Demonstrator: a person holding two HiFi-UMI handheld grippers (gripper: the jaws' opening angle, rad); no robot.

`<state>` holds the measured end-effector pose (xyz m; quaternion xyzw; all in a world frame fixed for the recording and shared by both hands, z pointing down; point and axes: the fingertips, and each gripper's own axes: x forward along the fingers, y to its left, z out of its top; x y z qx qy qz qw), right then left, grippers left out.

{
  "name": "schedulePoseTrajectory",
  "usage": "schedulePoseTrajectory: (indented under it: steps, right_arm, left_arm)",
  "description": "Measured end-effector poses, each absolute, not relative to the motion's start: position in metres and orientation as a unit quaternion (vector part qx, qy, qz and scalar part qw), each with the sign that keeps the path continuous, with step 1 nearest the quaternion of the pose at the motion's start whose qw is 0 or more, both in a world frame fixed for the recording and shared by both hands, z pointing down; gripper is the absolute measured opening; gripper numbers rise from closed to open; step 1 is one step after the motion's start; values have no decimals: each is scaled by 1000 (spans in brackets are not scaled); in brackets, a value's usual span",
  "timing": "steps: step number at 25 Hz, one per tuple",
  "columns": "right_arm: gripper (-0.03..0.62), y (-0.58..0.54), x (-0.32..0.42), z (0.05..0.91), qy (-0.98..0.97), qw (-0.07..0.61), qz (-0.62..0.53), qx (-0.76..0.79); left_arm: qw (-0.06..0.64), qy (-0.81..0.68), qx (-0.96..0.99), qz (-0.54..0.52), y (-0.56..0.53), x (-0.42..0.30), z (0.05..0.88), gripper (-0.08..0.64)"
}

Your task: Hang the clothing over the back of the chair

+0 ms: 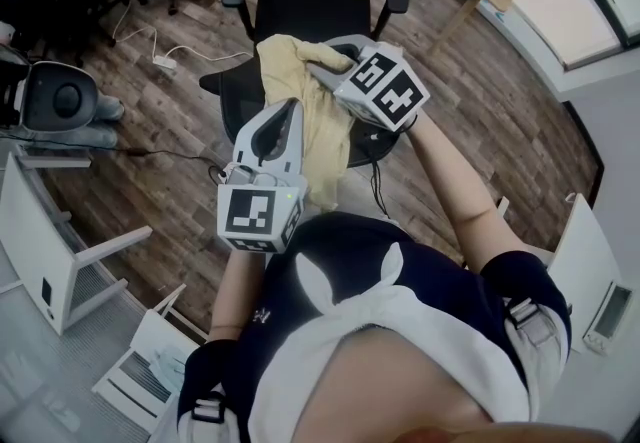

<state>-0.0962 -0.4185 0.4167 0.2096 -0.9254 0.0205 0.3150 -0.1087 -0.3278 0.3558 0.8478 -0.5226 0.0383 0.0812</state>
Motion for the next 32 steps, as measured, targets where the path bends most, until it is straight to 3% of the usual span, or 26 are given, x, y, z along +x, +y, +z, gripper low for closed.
schedulePoseTrajectory:
  steps: [16,32]
  right_arm:
    - [86,-411,-101,453,-901,392,71,171]
    - [109,-410,-97,479,-878,432,126,164]
  left_arm:
    - [107,-516,848,60,-335,-105,362,6]
    - [178,-495,844,102,-347,-98,381,6]
